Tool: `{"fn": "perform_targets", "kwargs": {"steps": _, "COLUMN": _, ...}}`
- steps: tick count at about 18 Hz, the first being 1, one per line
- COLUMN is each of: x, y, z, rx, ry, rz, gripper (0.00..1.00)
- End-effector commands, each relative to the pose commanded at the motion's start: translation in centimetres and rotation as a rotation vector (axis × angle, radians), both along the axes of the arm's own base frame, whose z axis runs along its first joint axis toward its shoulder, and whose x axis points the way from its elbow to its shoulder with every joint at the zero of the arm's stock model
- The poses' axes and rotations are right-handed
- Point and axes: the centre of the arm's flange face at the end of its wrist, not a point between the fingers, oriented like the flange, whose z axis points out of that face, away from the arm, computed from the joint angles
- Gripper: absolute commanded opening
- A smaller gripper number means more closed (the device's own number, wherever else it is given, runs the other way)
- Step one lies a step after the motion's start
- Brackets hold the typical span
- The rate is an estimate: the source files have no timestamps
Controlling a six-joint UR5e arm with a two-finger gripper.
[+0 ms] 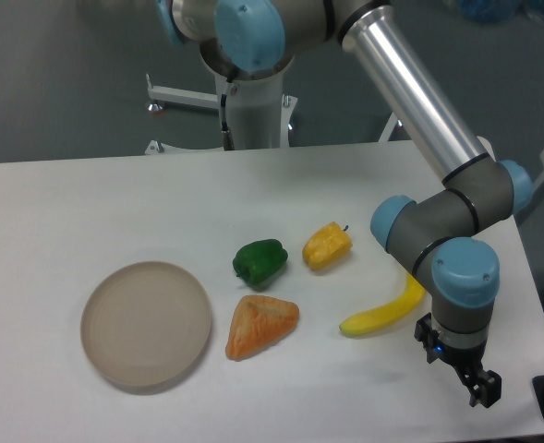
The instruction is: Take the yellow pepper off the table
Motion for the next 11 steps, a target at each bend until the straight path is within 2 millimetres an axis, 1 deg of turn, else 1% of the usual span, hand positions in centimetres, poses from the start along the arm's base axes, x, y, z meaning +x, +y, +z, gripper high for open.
{"fn": "perform_targets", "kwargs": {"steps": 4, "x": 0.1, "y": -0.2, "z": 0.8, "rx": 0.003, "ry": 0.008, "rz": 0.008, "gripper": 1.0}}
{"fn": "perform_targets", "kwargs": {"steps": 6, "x": 0.6, "y": -0.2, "z": 1.5, "rx": 0.001, "ry": 0.015, "rz": 0.005, "gripper": 1.0}}
{"fn": "perform_targets", "kwargs": {"steps": 7, "x": 0.9, "y": -0.3, "z": 1.3, "rx": -0.007, "ry": 0.008, "rz": 0.005, "gripper": 1.0}}
{"fn": "perform_targets", "kwargs": {"steps": 9, "x": 1.5, "y": -1.0, "z": 1.4, "rx": -0.022, "ry": -0.001, "rz": 0.005, "gripper": 1.0}}
{"fn": "perform_targets", "kwargs": {"steps": 11, "x": 2.1, "y": -2.1, "z": 2.3, "rx": -0.031, "ry": -0.01, "rz": 0.009, "gripper": 1.0}}
